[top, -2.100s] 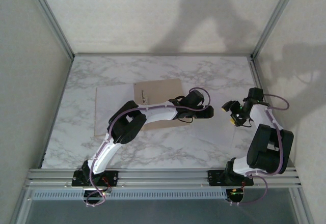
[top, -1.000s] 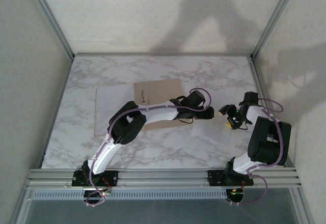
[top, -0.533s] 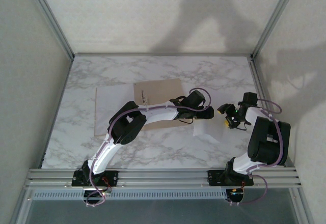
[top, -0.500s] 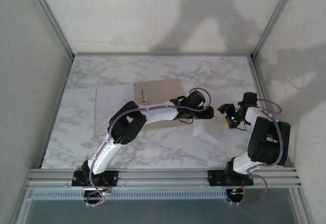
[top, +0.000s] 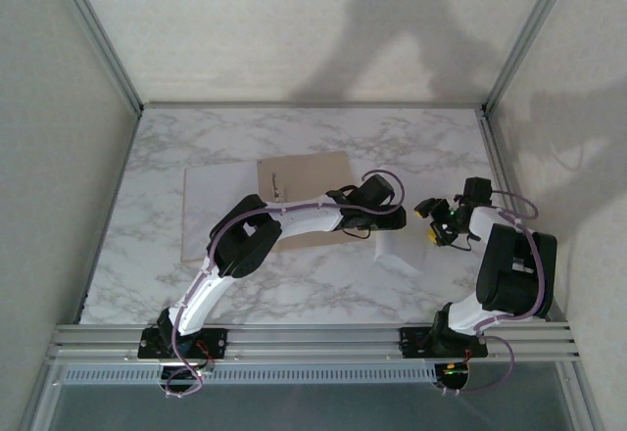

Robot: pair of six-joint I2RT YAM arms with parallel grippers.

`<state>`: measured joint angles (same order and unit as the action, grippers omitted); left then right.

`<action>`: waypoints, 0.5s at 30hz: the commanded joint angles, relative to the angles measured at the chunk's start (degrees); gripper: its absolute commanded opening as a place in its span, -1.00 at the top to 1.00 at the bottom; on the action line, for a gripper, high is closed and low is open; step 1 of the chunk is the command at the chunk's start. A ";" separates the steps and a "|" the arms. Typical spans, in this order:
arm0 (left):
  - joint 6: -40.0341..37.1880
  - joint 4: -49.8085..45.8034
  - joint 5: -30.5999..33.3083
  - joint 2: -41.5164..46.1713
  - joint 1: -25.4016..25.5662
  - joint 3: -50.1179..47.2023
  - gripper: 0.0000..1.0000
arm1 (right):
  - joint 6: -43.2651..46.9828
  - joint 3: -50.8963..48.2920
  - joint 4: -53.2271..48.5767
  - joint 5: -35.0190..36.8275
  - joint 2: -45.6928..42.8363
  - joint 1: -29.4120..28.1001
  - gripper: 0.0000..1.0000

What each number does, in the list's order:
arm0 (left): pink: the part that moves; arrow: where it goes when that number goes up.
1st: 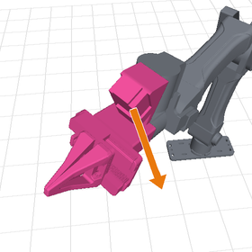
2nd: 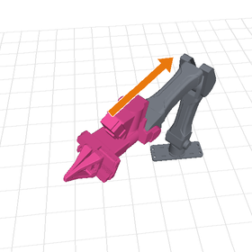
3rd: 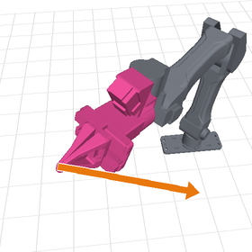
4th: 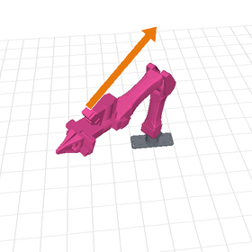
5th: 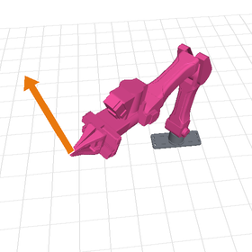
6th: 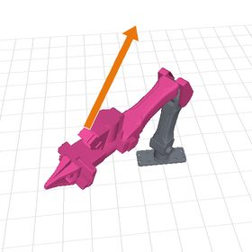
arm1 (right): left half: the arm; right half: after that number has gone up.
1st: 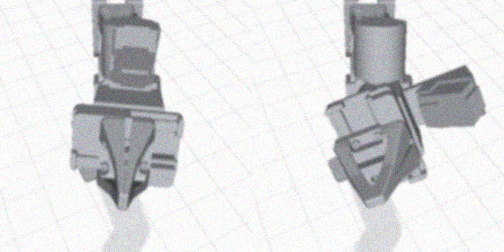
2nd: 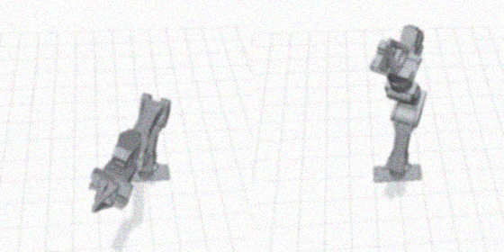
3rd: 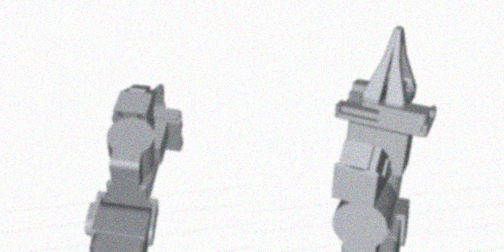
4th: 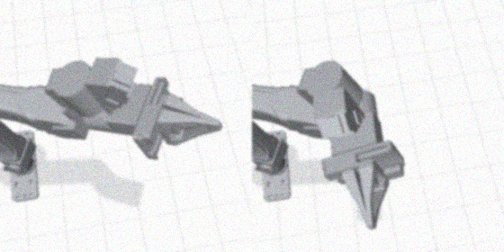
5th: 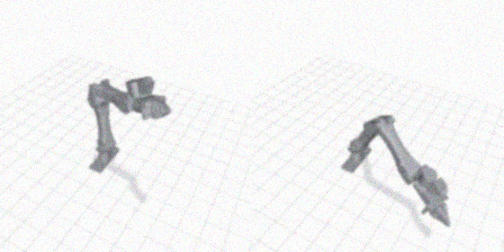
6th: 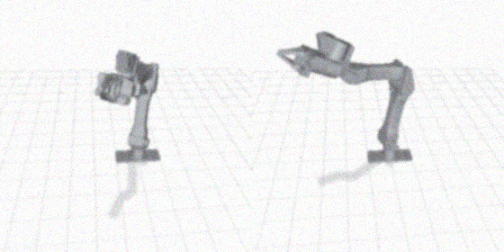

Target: Put the files into the folder

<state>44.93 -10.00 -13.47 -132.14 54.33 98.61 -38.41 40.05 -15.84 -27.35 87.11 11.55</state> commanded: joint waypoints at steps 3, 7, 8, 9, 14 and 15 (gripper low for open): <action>1.47 -0.84 -0.41 0.21 0.00 -1.59 -0.36 | -0.88 -0.68 -3.21 -1.29 -0.76 -0.73 -0.35; 2.29 0.63 -1.45 0.82 -0.28 -2.68 -0.25 | -0.96 0.19 -4.56 -2.23 -2.56 -0.75 -0.35; 2.36 0.96 -1.70 1.08 -0.35 -2.92 -0.23 | -0.97 0.36 -4.81 -2.51 -3.01 -0.77 -0.35; 2.57 1.33 -2.02 1.22 -0.41 -3.18 -0.20 | -1.09 0.59 -5.09 -2.88 -3.62 -0.77 -0.35; 3.28 3.20 -3.63 2.43 -0.84 -4.40 -0.07 | -1.24 2.02 -7.23 -4.83 -6.93 -0.79 -0.38; 3.67 3.84 -4.04 2.72 -0.98 -4.89 -0.04 | -1.28 2.32 -7.81 -5.38 -7.68 -0.74 -0.38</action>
<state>46.92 -7.33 -14.33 -131.48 53.41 95.59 -39.09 40.40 -20.69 -30.33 82.08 11.20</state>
